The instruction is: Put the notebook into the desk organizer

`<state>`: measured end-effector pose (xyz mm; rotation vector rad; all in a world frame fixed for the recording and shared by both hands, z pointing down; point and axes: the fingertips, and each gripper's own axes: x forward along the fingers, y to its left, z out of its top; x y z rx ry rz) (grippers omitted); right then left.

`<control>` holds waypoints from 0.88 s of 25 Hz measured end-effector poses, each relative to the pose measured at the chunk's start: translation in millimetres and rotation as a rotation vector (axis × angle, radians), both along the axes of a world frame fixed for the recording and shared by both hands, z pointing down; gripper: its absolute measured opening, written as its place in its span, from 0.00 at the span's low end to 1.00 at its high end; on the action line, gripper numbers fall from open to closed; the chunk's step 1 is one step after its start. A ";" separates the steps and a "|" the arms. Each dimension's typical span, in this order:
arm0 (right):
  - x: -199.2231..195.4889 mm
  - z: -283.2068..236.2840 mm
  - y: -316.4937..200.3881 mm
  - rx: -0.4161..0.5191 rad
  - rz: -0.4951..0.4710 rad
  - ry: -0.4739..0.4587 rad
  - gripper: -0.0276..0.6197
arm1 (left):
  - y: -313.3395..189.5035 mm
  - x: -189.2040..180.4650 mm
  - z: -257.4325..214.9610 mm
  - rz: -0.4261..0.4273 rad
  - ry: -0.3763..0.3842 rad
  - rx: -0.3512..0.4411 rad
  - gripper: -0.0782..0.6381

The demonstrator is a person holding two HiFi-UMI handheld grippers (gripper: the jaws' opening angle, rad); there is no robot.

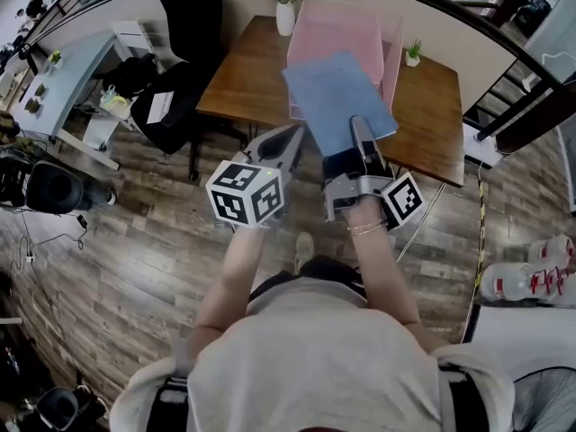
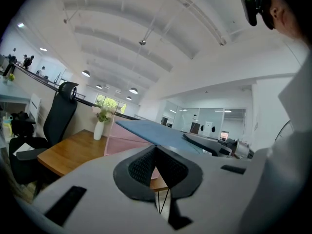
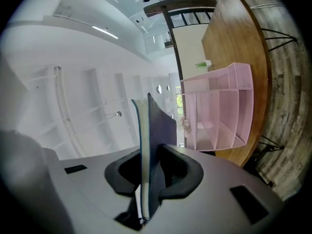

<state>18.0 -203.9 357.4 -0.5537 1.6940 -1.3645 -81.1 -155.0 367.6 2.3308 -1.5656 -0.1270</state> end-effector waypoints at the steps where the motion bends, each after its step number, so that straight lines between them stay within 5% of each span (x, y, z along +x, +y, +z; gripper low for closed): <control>1: -0.5 -1.8 -10.9 0.001 0.008 -0.002 0.14 | -9.2 -2.2 -0.3 0.001 -0.001 0.000 0.11; 11: -3.2 -13.7 -80.2 0.033 0.027 0.009 0.14 | -86.5 -8.1 -9.2 0.009 0.048 0.024 0.11; 22: -0.8 8.9 -91.6 -0.017 0.054 0.029 0.14 | -106.8 -0.4 8.1 0.043 0.092 -0.004 0.11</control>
